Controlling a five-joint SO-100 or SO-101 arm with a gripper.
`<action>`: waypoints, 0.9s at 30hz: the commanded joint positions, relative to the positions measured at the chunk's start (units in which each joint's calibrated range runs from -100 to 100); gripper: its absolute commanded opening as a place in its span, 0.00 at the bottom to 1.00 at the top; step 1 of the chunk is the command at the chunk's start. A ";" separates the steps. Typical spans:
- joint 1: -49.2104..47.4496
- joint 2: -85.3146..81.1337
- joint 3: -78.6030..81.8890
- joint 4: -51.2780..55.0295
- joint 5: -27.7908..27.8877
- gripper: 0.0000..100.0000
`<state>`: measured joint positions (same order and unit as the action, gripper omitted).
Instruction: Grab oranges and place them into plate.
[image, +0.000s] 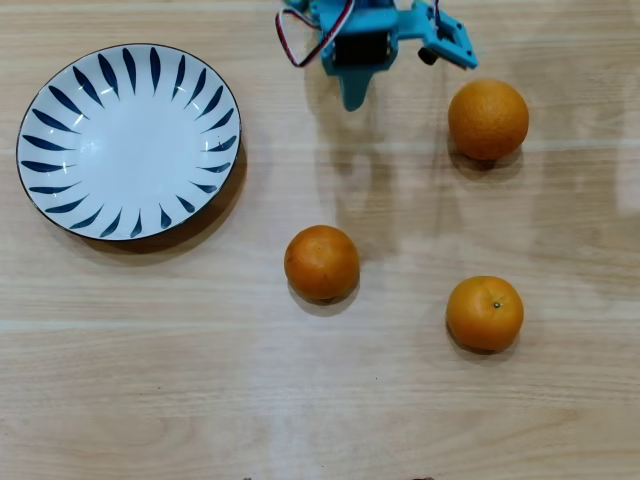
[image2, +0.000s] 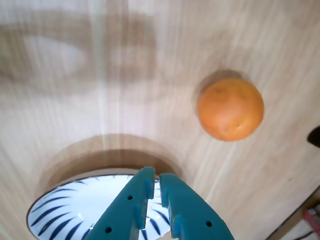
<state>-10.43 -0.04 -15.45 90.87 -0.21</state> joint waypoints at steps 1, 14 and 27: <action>1.72 4.10 -5.87 -3.68 -1.41 0.03; 2.28 11.03 -9.86 -5.91 -6.12 0.36; 1.96 11.54 -8.32 -11.93 -6.17 0.55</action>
<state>-8.48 11.72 -22.97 81.31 -5.95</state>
